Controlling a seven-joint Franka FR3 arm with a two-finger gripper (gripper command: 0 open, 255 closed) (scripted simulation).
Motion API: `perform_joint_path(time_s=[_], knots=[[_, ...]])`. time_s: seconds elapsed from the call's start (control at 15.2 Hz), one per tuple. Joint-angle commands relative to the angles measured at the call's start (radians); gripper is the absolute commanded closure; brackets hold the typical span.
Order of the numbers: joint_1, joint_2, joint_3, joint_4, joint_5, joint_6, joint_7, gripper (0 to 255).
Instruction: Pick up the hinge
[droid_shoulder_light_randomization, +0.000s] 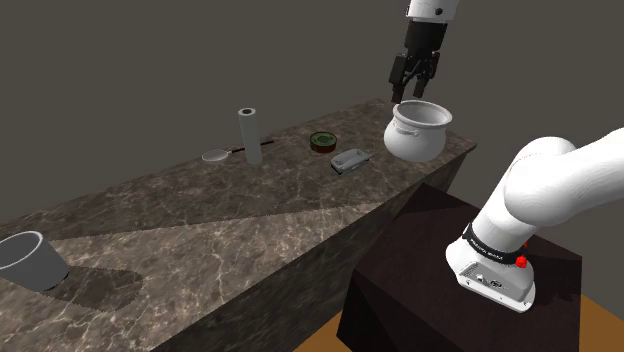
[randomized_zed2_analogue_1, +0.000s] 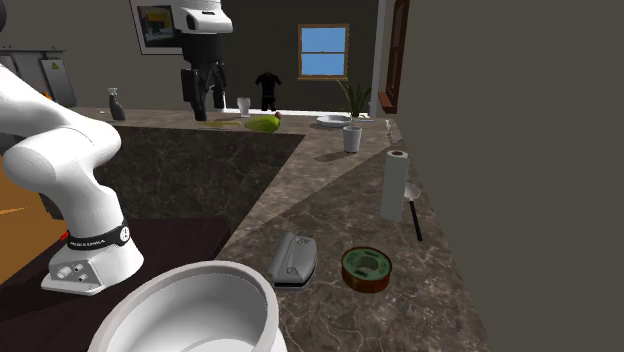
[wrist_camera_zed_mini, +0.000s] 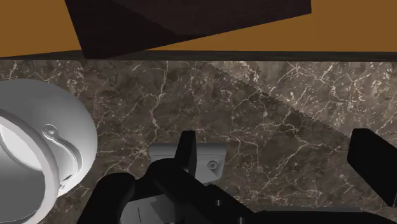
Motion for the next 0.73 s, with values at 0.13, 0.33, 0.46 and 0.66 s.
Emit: perform_joint_path(time_s=[0.13,0.33,0.46,0.66], knots=[[0.005,0.026,-0.035,-0.034,-0.025,0.041,-0.083,0],[0.013,0.079,-0.087,-0.073,-0.061,0.106,-0.204,0],[0.018,0.123,-0.121,-0.091,-0.084,0.153,-0.285,0],[0.025,0.203,-0.169,-0.107,-0.115,0.225,-0.404,0]])
